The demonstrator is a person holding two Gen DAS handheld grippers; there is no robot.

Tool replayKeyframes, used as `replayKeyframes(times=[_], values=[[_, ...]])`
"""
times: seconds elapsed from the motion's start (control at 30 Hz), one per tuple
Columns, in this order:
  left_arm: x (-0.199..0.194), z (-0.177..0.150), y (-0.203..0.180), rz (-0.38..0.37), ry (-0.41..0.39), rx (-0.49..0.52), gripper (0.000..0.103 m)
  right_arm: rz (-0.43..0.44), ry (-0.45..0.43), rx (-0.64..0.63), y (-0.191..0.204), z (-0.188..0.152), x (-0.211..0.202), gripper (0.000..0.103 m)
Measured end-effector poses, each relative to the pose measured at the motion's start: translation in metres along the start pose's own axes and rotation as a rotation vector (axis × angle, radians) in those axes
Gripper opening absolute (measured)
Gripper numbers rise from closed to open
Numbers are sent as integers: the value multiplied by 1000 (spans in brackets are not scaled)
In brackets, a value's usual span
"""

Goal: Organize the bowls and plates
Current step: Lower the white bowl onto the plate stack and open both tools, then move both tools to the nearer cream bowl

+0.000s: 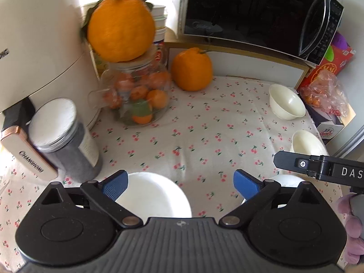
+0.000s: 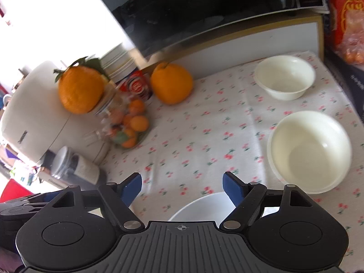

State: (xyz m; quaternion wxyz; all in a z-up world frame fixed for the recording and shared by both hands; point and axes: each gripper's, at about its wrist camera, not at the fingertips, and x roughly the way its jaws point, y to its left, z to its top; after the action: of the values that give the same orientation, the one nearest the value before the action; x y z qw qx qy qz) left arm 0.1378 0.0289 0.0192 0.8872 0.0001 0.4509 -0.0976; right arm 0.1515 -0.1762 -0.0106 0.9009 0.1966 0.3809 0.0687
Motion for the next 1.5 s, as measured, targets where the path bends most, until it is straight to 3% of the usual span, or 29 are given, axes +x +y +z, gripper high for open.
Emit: replayKeyframes(times=[0.27,0.63,0.87,1.03,1.23,1.33,1.5], values=[[22,7,-42,-25,3,54,101,-107,-30,21,-40,5,-9,81],[60,18,-90,-86,14,105,101,-168,-70,118,-100,13,-21,81],[76,25,-115,-109,17,150,93,-188,-96,205,-132,15,-22,81],[88,29,-126,-169,48,159,75,-194,-110,270,-149,13,-20,81],[105,26,-139,-258,120,139,43,-206,-113,308,-159,8,-15,80],[109,24,-143,-279,139,127,31,-204,-114,318,-161,6,-13,66],[113,24,-147,-309,158,116,14,-188,-107,340,-166,2,-9,29]])
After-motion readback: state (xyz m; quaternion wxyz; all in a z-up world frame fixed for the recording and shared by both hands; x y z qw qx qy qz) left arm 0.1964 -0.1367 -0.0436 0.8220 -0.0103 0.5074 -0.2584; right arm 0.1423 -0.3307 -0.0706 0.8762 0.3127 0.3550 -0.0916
